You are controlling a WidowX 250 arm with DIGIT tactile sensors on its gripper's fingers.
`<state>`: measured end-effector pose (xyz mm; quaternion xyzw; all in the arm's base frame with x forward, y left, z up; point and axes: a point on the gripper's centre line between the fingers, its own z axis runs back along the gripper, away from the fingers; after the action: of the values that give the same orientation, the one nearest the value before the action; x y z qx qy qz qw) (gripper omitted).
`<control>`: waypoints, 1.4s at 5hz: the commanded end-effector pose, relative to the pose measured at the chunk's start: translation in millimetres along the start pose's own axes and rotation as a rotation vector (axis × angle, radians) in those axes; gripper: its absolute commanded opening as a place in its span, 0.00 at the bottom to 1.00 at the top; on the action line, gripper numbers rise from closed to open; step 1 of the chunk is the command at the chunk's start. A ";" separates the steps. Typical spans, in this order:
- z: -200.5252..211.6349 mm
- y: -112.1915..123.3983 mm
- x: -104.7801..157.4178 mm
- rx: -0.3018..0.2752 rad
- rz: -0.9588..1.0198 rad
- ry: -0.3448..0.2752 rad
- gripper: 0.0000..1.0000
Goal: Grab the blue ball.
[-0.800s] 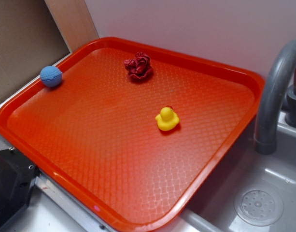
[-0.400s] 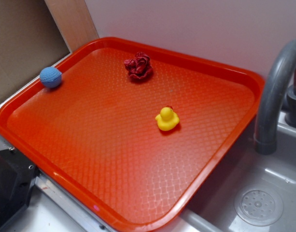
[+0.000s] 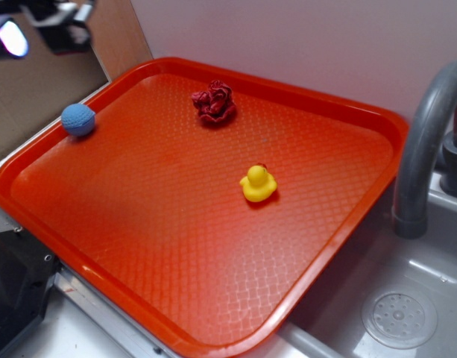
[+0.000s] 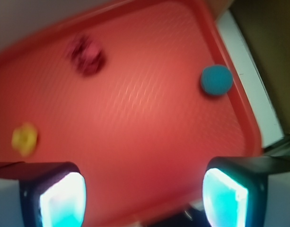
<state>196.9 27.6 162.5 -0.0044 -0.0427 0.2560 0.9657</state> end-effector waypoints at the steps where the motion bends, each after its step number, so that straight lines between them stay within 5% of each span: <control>1: -46.2 56.5 38.1 0.079 0.526 -0.113 1.00; 3: -76.8 99.5 71.8 0.169 0.556 -0.142 1.00; 7: -126.3 136.0 94.6 0.262 0.450 -0.019 1.00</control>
<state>230.7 172.4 26.8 0.1097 0.0000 0.4536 0.8844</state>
